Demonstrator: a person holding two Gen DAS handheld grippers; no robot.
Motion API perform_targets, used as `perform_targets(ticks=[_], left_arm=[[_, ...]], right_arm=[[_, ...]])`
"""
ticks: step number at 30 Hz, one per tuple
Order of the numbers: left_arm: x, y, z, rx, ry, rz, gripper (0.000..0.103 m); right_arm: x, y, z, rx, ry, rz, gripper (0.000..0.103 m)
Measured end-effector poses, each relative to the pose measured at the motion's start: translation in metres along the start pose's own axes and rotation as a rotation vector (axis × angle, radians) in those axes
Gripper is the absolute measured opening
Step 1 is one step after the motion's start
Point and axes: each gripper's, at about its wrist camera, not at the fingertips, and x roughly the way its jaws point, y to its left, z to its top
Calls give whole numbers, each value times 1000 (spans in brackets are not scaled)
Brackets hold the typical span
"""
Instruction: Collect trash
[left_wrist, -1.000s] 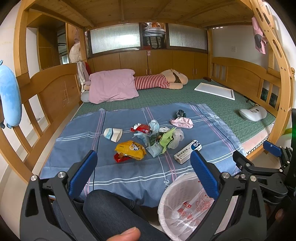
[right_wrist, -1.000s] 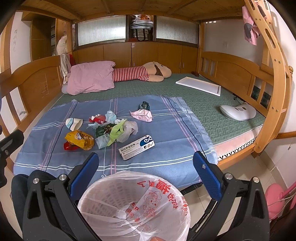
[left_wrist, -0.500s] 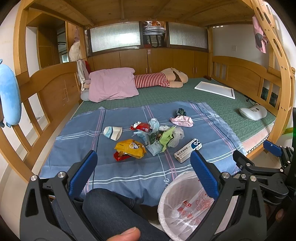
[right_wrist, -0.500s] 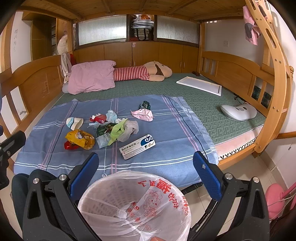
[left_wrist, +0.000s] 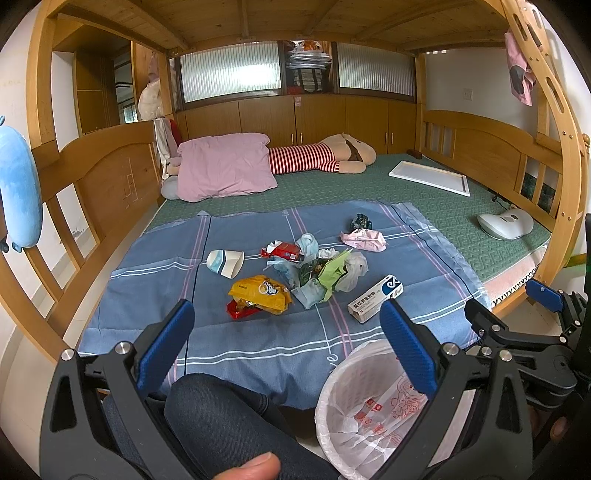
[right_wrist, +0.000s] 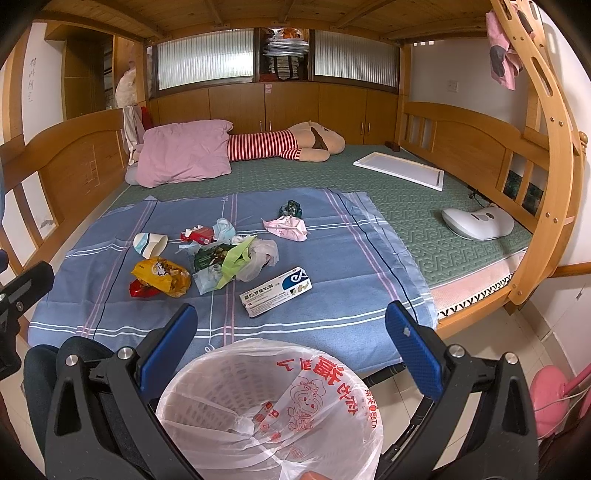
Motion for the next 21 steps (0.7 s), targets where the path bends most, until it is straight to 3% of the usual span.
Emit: perform_targets(ticks=[21], left_arm=[[1,2,-2,-1,7,0,100]], right_arm=[[0,0,0,1,1,1,100]])
